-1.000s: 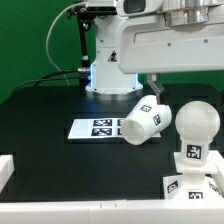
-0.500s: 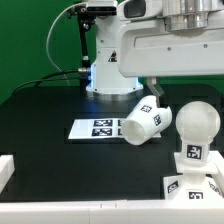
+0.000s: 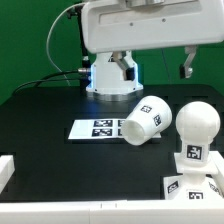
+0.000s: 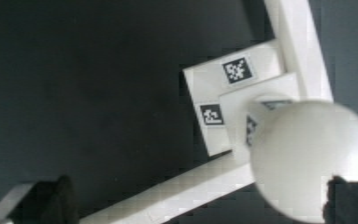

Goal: Assemble lamp

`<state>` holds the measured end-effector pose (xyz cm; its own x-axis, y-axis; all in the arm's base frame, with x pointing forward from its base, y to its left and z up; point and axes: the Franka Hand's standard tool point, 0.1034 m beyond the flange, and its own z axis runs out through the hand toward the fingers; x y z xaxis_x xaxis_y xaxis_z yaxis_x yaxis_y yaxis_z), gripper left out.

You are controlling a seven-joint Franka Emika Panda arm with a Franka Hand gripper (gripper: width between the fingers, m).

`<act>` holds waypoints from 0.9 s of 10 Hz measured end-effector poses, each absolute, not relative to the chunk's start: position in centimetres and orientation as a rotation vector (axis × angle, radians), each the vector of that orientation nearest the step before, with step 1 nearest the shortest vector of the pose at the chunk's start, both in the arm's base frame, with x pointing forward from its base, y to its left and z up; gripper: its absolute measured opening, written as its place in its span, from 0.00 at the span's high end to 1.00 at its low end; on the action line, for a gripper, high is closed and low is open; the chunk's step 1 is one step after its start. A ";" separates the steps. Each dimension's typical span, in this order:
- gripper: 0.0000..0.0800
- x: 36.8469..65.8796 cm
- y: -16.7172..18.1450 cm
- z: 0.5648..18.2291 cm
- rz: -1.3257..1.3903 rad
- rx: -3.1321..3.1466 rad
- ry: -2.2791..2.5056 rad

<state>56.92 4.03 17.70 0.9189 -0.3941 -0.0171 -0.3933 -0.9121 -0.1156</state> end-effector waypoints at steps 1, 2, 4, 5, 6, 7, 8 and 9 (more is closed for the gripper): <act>0.13 57.0 3.9 17.4 -0.006 -2.966 0.602; 0.13 57.0 3.8 17.3 -0.003 -2.967 0.604; 0.13 57.0 3.8 17.2 -0.002 -2.967 0.603; 0.13 56.5 3.4 16.8 0.009 -2.974 0.550; 0.13 55.0 2.0 15.7 0.058 -2.975 0.522; 0.13 53.4 0.4 14.5 0.124 -2.965 0.520; 0.13 51.7 -1.3 12.9 0.174 -2.945 0.523; 0.13 51.2 -2.0 12.1 0.196 -2.946 0.577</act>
Offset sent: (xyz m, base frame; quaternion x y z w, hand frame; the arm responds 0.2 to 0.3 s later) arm 0.0000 0.0000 0.0000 0.0000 0.0000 0.0000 1.0000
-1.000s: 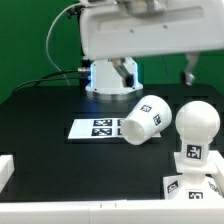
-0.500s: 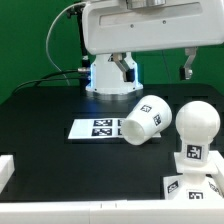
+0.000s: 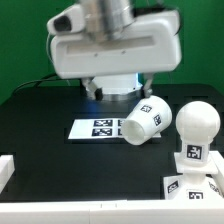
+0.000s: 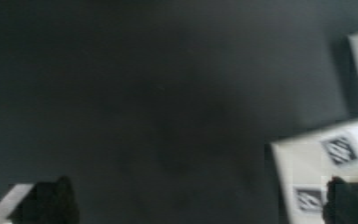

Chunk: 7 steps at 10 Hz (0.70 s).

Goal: Assemble lamp

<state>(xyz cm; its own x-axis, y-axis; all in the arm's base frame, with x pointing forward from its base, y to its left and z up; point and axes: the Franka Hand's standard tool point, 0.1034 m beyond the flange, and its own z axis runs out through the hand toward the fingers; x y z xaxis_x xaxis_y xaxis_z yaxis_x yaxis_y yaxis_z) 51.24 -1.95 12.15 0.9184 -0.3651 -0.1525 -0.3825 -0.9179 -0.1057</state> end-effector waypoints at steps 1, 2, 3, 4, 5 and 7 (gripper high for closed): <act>0.13 51.6 -1.2 12.7 0.171 -2.951 0.594; 0.13 51.0 -1.0 12.7 0.268 -2.937 0.554; 0.13 51.0 -1.3 12.6 0.345 -2.922 0.560; 0.13 50.6 -1.4 12.5 0.468 -2.895 0.557; 0.13 50.5 -1.4 12.3 0.568 -2.867 0.562; 0.13 49.0 -0.8 11.4 0.803 -2.689 0.672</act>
Offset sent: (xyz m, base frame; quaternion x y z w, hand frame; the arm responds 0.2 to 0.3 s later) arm 0.0000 0.0000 0.0000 0.0000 -0.1938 0.0000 0.9810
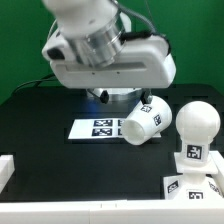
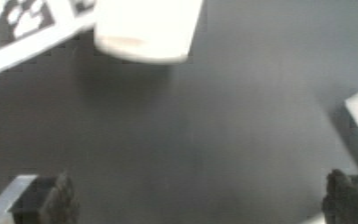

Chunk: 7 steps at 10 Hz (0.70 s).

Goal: Assemble lamp

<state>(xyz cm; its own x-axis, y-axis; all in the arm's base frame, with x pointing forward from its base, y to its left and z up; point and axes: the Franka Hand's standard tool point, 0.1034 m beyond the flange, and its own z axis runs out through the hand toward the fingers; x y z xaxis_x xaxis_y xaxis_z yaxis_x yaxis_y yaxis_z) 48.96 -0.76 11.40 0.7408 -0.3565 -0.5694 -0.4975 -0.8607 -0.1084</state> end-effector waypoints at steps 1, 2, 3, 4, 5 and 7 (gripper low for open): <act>0.13 49.0 -1.2 11.3 0.885 -2.661 0.640; 0.13 48.7 -1.5 11.0 0.970 -2.621 0.638; 0.13 48.4 -1.7 10.8 1.062 -2.579 0.631; 0.13 48.6 -1.9 10.6 1.096 -2.564 0.627; 0.13 48.2 -2.0 10.5 1.147 -2.538 0.624; 0.13 47.2 -3.2 9.2 1.172 -2.508 0.644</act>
Offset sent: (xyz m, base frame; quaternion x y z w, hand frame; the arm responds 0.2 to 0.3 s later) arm 0.0000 0.0000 0.0000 0.0000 -0.1296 0.0000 0.9916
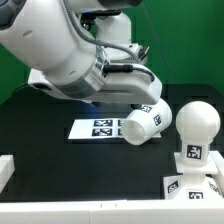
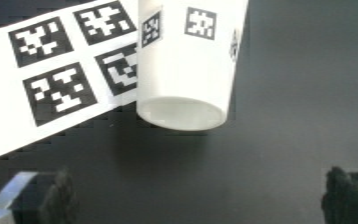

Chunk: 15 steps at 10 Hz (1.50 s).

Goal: Assemble lamp

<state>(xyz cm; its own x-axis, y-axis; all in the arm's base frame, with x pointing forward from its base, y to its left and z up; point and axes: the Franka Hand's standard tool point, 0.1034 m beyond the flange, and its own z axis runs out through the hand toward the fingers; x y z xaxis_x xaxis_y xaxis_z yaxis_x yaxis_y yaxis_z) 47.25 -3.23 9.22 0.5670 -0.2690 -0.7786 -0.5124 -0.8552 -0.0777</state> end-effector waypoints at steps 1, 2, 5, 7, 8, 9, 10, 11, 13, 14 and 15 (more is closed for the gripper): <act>0.13 46.1 -3.6 8.4 1.207 -2.444 0.688; 0.13 45.3 -3.6 7.6 1.236 -2.409 0.712; 0.13 45.3 -3.4 7.6 1.244 -2.409 0.717; 0.13 45.1 -3.4 7.3 1.245 -2.399 0.726; 0.13 43.7 -3.2 6.2 1.275 -2.351 0.761; 0.13 42.5 -3.0 5.4 1.304 -2.323 0.778; 0.13 42.0 -2.8 5.1 1.319 -2.310 0.786; 0.13 41.7 -2.8 5.0 1.329 -2.305 0.793; 0.13 41.8 -2.8 5.0 1.328 -2.306 0.792; 0.13 41.8 -2.8 5.0 1.328 -2.306 0.792; 0.13 41.6 -2.8 4.8 1.332 -2.302 0.796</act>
Offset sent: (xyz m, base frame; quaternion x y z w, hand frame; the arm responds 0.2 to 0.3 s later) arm 0.0000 0.0000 0.0000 0.0000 0.0000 0.0000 1.0000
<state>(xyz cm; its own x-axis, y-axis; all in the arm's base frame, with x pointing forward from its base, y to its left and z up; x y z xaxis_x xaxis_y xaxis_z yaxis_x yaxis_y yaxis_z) 41.62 -2.83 4.80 0.3956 -0.2881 -0.8721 -0.6313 -0.7749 -0.0304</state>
